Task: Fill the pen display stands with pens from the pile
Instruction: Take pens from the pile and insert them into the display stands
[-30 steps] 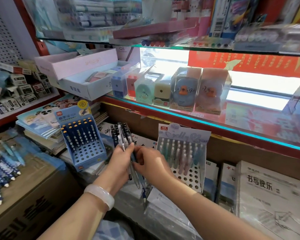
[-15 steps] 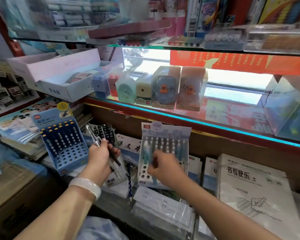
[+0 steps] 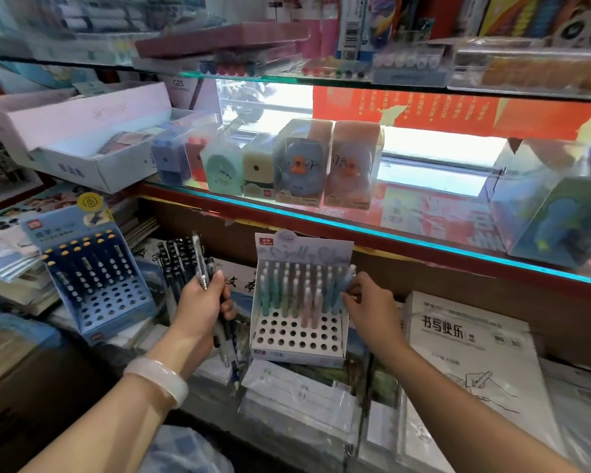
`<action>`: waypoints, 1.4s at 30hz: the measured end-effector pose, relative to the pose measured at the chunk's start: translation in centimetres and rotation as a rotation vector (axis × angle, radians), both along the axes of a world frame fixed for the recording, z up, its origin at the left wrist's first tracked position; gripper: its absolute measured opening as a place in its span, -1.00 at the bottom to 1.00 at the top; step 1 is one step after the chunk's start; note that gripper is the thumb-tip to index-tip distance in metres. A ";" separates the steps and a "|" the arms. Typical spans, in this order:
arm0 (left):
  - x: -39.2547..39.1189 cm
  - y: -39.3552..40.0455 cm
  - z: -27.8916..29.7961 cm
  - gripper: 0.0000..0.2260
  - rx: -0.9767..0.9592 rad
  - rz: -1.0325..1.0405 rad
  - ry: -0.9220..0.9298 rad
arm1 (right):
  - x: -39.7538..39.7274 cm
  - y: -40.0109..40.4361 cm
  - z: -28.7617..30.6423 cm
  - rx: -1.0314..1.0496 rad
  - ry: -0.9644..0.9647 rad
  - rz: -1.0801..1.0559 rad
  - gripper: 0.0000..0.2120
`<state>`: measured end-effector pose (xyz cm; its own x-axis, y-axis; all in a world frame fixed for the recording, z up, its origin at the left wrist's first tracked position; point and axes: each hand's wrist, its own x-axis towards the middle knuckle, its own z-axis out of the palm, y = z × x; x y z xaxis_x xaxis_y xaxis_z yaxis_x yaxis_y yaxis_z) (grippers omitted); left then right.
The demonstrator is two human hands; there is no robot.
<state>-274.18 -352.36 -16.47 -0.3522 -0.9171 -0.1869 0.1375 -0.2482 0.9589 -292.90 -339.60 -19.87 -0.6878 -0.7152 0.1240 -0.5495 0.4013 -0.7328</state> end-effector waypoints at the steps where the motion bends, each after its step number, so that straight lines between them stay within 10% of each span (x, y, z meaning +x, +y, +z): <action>1: 0.1 0.0 0.0 -0.82 0.002 0.001 -0.003 | -0.1 -0.1 -0.2 0.003 0.005 -0.008 -0.85; 42: 1.1 0.7 0.2 -0.82 0.196 -0.169 -0.040 | -1.3 -3.1 -1.4 0.318 0.252 -0.067 -0.85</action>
<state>-273.05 -351.71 -16.30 -0.4861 -0.7908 -0.3719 0.0412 -0.4458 0.8942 -294.16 -342.75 -21.23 -0.7102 -0.7000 0.0747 -0.6611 0.6267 -0.4125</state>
